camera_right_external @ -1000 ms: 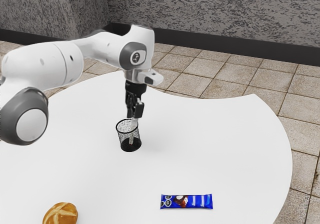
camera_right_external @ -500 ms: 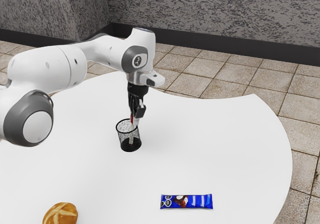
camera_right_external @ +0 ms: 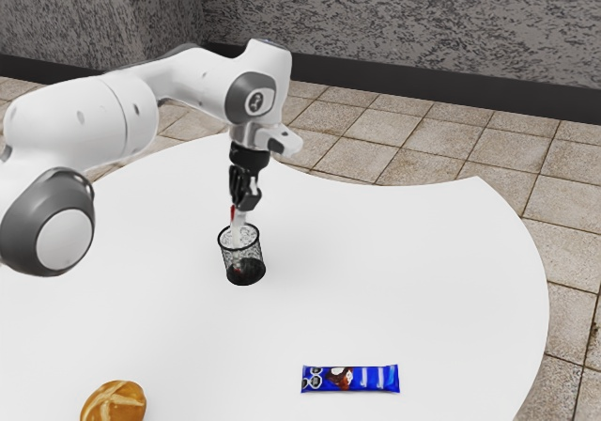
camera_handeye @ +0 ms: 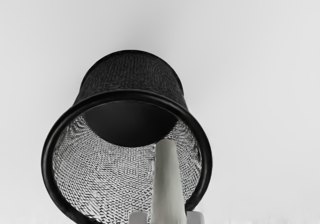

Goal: Take the marker out of the pen holder and place it to the left of the pen holder.

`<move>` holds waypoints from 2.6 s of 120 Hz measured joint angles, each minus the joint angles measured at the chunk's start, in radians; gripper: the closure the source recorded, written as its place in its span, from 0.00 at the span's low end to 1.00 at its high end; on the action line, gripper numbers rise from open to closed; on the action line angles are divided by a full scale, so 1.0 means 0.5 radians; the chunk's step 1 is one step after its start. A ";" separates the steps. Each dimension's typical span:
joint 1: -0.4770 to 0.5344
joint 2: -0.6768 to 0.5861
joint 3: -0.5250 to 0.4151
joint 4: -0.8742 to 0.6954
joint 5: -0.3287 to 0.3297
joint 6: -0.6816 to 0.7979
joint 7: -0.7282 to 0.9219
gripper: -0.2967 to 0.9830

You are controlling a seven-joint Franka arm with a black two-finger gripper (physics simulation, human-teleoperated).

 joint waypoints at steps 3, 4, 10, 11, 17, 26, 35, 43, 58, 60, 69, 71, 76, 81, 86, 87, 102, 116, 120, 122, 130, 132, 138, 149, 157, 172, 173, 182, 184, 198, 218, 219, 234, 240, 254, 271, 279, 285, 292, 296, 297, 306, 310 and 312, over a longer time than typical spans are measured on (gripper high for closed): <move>-0.018 -0.013 0.015 0.020 0.006 -0.026 0.000 0.83; -0.022 -0.018 0.019 0.026 0.007 -0.036 0.000 0.83; -0.040 -0.044 0.032 0.072 0.015 -0.099 0.001 0.83; -0.041 -0.050 0.033 0.078 0.017 -0.110 0.001 0.83; -0.047 -0.083 0.037 0.103 0.023 -0.175 0.002 0.84; -0.064 -0.130 0.040 0.120 0.049 -0.279 0.003 0.84; -0.081 -0.182 0.040 0.133 0.095 -0.393 0.006 0.84; -0.095 -0.209 0.040 0.200 0.132 -0.516 0.008 0.84; -0.112 -0.202 0.099 0.270 0.210 -0.773 -0.002 0.84; -0.109 -0.192 0.111 0.270 0.216 -0.802 -0.004 0.84; -0.098 -0.112 0.178 0.257 0.236 -0.923 -0.010 0.83; -0.096 -0.092 0.191 0.254 0.239 -0.947 -0.012 0.83; -0.086 -0.037 0.213 0.246 0.244 -1.003 -0.015 0.83; -0.057 0.016 0.223 0.223 0.247 -1.051 -0.018 0.83; -0.018 0.058 0.227 0.186 0.247 -1.090 -0.024 0.83; -0.010 0.065 0.228 0.180 0.247 -1.097 -0.025 0.83; 0.083 0.165 0.225 0.134 0.240 -1.170 -0.038 0.83; 0.146 0.248 0.212 0.117 0.211 -1.189 -0.056 0.70; 0.151 0.256 0.211 0.116 0.201 -1.186 -0.063 0.64; 0.152 0.258 0.211 0.115 0.197 -1.183 -0.066 0.61; 0.155 0.255 0.209 0.115 0.183 -1.153 -0.077 0.51; 0.155 0.249 0.209 0.115 0.177 -1.140 -0.079 0.49; 0.157 0.206 0.193 0.115 0.155 -1.090 -0.086 0.43; 0.225 -0.007 0.008 0.036 0.123 -0.954 -0.098 0.36; 0.292 -0.282 -0.172 -0.139 0.113 -0.822 -0.107 0.33; 0.318 -0.688 -0.364 -0.340 0.091 -0.556 -0.120 0.29; 0.321 -0.712 -0.379 -0.348 0.087 -0.538 -0.121 0.28; 0.320 -0.937 -0.507 -0.394 0.069 -0.411 -0.128 0.27; 0.311 -0.974 -0.532 -0.394 0.068 -0.389 -0.129 0.27; 0.273 -1.053 -0.592 -0.387 0.054 -0.274 -0.139 0.25; 0.284 -1.093 -0.656 -0.381 0.049 -0.196 -0.148 0.24; 0.284 -1.097 -0.656 -0.381 0.049 -0.194 -0.149 0.24; 0.289 -1.142 -0.642 -0.281 0.054 -0.174 -0.151 0.24; 0.287 -1.129 -0.598 -0.264 0.057 -0.170 -0.151 0.24; 0.438 -0.982 -0.557 -0.256 0.061 -0.163 -0.151 0.23; 0.449 -0.960 -0.557 -0.254 0.062 -0.158 -0.156 0.23; 0.438 -0.958 -0.558 -0.255 0.067 -0.157 -0.158 0.23; 0.429 -0.959 -0.560 -0.255 0.077 -0.157 -0.160 0.23; 0.429 -0.959 -0.562 -0.254 0.084 -0.156 -0.162 0.23; 0.429 -0.959 -0.561 -0.255 0.088 -0.156 -0.163 0.23; 0.428 -0.959 -0.560 -0.255 0.088 -0.155 -0.164 0.23; 0.426 -0.959 -0.560 -0.254 0.093 -0.155 -0.166 0.23; 0.426 -0.959 -0.560 -0.254 0.095 -0.155 -0.167 0.23; 0.425 -0.958 -0.560 -0.254 0.095 -0.155 -0.168 0.23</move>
